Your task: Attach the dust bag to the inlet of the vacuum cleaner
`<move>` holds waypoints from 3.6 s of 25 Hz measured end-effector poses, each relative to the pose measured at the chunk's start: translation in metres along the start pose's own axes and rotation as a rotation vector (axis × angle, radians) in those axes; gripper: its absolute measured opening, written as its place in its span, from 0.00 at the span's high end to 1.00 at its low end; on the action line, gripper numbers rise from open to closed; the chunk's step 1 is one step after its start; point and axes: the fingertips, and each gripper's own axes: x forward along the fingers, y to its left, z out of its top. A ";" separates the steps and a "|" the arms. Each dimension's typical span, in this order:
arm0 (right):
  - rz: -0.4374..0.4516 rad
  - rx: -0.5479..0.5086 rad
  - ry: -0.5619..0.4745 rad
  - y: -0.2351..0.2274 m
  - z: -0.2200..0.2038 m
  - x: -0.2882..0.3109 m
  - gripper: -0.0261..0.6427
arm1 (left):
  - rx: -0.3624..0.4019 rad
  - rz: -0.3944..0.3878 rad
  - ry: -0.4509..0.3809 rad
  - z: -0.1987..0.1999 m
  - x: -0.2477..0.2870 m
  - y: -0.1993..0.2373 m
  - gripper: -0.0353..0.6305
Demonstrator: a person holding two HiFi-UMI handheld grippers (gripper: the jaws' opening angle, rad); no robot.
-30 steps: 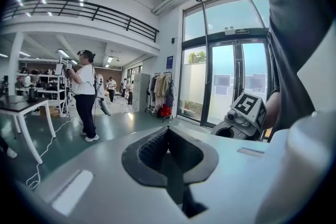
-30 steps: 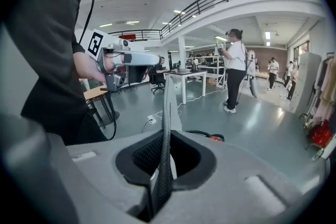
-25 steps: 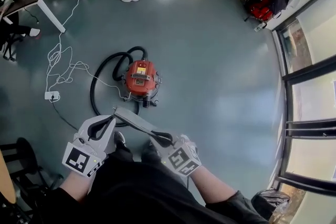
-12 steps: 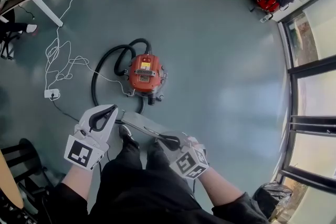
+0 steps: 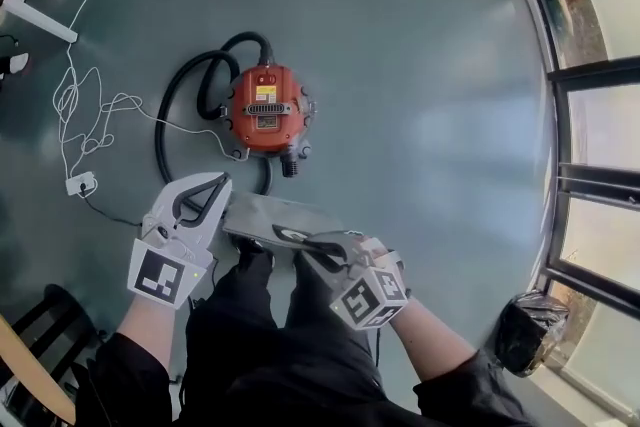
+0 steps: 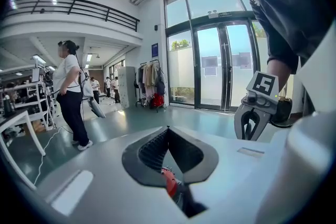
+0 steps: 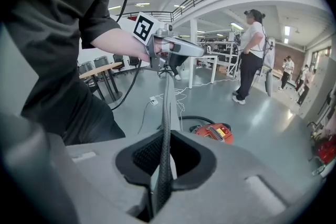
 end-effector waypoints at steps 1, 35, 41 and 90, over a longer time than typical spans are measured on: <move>0.001 0.009 0.004 -0.002 -0.002 0.007 0.93 | -0.008 -0.007 -0.003 -0.007 0.006 0.004 0.92; 0.138 -0.198 0.058 -0.036 -0.194 0.211 0.93 | 0.117 0.015 -0.047 -0.242 0.157 0.015 0.92; 0.130 -0.202 0.048 -0.044 -0.214 0.228 0.93 | 0.180 0.004 -0.085 -0.264 0.175 0.020 0.92; 0.145 -0.310 0.116 -0.088 -0.231 0.253 0.93 | 0.559 -0.439 0.159 -0.320 0.257 0.036 0.58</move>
